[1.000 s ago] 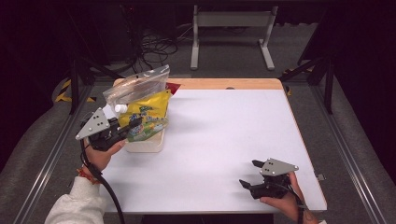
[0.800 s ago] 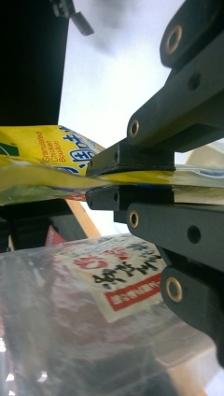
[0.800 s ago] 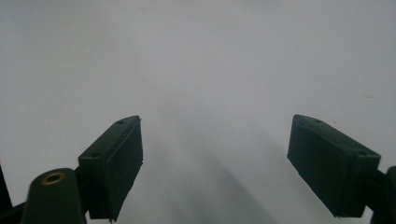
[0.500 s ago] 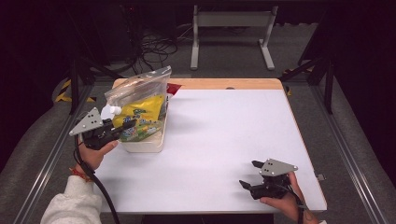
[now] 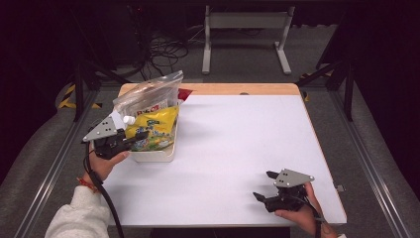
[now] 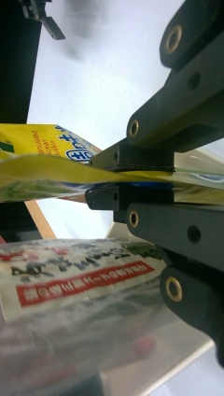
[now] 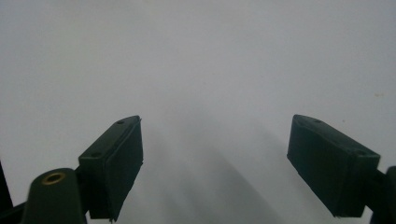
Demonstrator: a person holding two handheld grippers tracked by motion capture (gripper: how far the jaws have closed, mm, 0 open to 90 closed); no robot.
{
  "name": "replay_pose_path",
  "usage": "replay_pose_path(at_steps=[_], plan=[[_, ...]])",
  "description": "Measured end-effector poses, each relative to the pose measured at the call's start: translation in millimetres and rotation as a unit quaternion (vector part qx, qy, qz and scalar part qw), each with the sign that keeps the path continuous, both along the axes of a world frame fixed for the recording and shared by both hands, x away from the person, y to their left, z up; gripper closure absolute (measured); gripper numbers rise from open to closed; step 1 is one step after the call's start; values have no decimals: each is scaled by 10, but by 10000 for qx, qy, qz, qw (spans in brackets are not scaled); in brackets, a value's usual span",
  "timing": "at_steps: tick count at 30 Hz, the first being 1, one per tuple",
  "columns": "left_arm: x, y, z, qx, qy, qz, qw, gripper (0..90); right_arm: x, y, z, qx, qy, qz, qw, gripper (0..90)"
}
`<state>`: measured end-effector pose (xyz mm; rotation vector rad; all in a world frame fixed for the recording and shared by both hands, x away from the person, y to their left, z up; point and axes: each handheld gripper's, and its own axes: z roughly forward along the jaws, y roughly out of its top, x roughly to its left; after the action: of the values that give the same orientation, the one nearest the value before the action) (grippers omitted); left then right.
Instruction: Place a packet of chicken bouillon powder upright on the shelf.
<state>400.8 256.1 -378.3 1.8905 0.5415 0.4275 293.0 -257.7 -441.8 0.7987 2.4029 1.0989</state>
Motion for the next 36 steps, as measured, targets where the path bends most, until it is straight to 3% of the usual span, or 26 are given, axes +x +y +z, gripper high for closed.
replay_pose_path(at_steps=[3, 13, 16, 23, 32, 36], plan=[[6, 13, -50, 120, 86, 85, 9999, 842, -2, 5, 0, -10, -7, 23, 10000, 181], [23, 67, -222, 201, 343, 273, 9988, 842, 1, 23, 12, -12, -43, 47, 10000, 175], [36, 103, -289, 98, 476, 295, 9984, 842, 2, 28, 15, -18, -62, 21, 10000, 171], [34, 113, -314, 111, 486, 333, 9982, 842, 9, 28, 22, -7, -68, 19, 10000, 171], [26, 120, -344, -85, 529, 408, 9977, 834, 7, 42, 16, -52, -53, 76, 9999, 172], [11, 112, -338, -48, 452, 415, 9981, 827, 2, 42, 22, -41, -72, 117, 9999, 181]])
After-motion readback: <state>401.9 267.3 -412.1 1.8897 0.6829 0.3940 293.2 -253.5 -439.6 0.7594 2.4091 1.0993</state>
